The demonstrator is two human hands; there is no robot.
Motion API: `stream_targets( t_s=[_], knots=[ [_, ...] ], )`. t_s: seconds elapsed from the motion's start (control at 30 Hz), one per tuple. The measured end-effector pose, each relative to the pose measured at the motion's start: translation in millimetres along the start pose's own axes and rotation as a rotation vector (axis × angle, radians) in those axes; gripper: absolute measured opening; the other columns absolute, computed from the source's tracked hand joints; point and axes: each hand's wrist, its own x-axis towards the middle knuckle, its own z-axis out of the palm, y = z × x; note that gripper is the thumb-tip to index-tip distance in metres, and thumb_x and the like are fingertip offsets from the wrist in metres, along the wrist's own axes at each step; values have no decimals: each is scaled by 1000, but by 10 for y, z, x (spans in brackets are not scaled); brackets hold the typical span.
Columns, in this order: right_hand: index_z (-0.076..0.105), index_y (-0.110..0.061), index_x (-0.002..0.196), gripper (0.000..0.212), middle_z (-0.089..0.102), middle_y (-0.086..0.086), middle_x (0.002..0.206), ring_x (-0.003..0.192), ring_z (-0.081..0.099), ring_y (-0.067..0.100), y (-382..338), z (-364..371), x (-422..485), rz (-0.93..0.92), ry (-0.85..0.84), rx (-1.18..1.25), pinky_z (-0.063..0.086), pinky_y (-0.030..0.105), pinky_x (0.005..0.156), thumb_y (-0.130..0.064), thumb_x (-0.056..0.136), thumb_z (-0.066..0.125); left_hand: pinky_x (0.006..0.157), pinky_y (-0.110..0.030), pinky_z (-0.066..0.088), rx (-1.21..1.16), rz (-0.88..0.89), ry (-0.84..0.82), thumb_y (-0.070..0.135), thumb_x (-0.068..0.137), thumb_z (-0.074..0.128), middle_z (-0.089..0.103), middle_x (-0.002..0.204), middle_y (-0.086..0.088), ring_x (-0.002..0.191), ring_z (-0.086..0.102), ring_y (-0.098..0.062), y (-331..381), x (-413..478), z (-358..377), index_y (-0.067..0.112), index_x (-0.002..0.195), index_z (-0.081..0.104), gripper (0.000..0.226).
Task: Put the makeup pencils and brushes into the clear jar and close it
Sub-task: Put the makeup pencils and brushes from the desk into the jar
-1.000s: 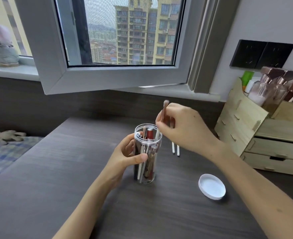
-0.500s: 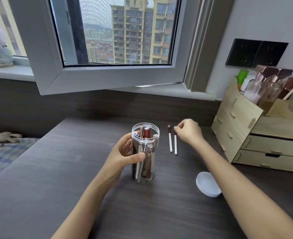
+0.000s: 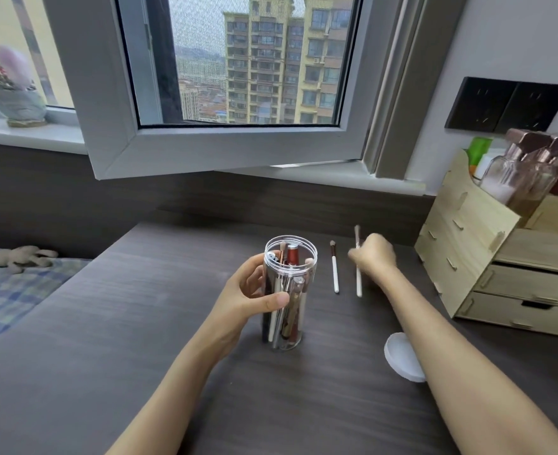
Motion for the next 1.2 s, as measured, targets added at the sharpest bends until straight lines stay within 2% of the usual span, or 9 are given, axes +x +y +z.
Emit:
stream_targets(
  t_s=[0.1, 0.23, 0.43, 0.53, 0.8, 0.9, 1.0, 1.07, 1.2],
  knots=[
    [63, 1, 89, 14, 63, 11, 70, 48, 61, 16, -171, -496, -234, -134, 187, 608, 51, 29, 47, -6, 79, 56, 85, -25, 49, -16, 4, 3, 25, 56, 79, 67, 121, -8, 113, 62, -19, -4, -1, 6, 15, 127, 56, 75],
    [53, -20, 84, 21, 63, 5, 71, 52, 62, 8, -458, -1088, -942, -506, 236, 1098, 51, 19, 45, 1, 83, 54, 85, -26, 49, -10, 1, 0, 26, 57, 79, 67, 120, -9, 112, 62, -20, 0, -2, 7, 15, 127, 55, 75],
    [49, -19, 95, 23, 73, 4, 75, 57, 62, 2, -583, -834, -1431, -751, 21, 678, 43, 9, 51, -6, 81, 63, 88, -31, 48, 0, 3, 2, 26, 58, 80, 65, 125, -12, 116, 61, -25, 5, -8, 18, 16, 129, 54, 76],
    [55, -13, 86, 8, 72, -1, 68, 57, 64, 7, -550, -635, -1414, -745, -2, 524, 52, 25, 55, -20, 87, 57, 95, -38, 47, 12, 10, -3, 26, 59, 80, 65, 125, -11, 117, 60, -26, -2, -4, 13, 18, 129, 54, 75],
    [73, -17, 68, 42, 69, -9, 86, 90, 52, 13, -465, -373, -1415, -987, 154, 232, 32, 28, 78, -44, 84, 45, 87, -35, 48, 7, 16, -1, 24, 61, 79, 67, 121, -11, 111, 62, -21, -11, -7, 3, 17, 127, 56, 70],
    [75, -13, 80, 33, 70, -1, 94, 99, 55, 6, -431, -450, -1296, -803, -132, 678, 41, 13, 82, -30, 91, 49, 88, -34, 47, 11, 19, 6, 25, 60, 79, 67, 122, -10, 112, 62, -20, -20, -6, 3, 16, 127, 56, 72],
    [69, -16, 69, 35, 68, -1, 74, 72, 61, -3, -349, -354, -902, -351, -17, 929, 47, 13, 73, -21, 95, 47, 86, -30, 47, 10, 15, 5, 26, 58, 79, 68, 120, -8, 110, 63, -18, -20, -11, 1, 17, 127, 56, 73],
    [67, -16, 64, 34, 70, 3, 71, 76, 66, 17, -234, -165, -561, -174, 93, 638, 48, 30, 75, -24, 92, 49, 86, -29, 48, 11, 13, 2, 27, 57, 79, 69, 117, -7, 108, 64, -17, -20, -11, 0, 18, 126, 56, 73],
    [72, -8, 91, 34, 72, 14, 104, 104, 63, 34, -65, 219, -167, -71, -23, 63, 47, 31, 78, -38, 86, 55, 85, -28, 48, 10, 12, 2, 27, 56, 79, 69, 116, -5, 107, 64, -17, -20, 2, -4, 18, 126, 57, 74]
  ],
)
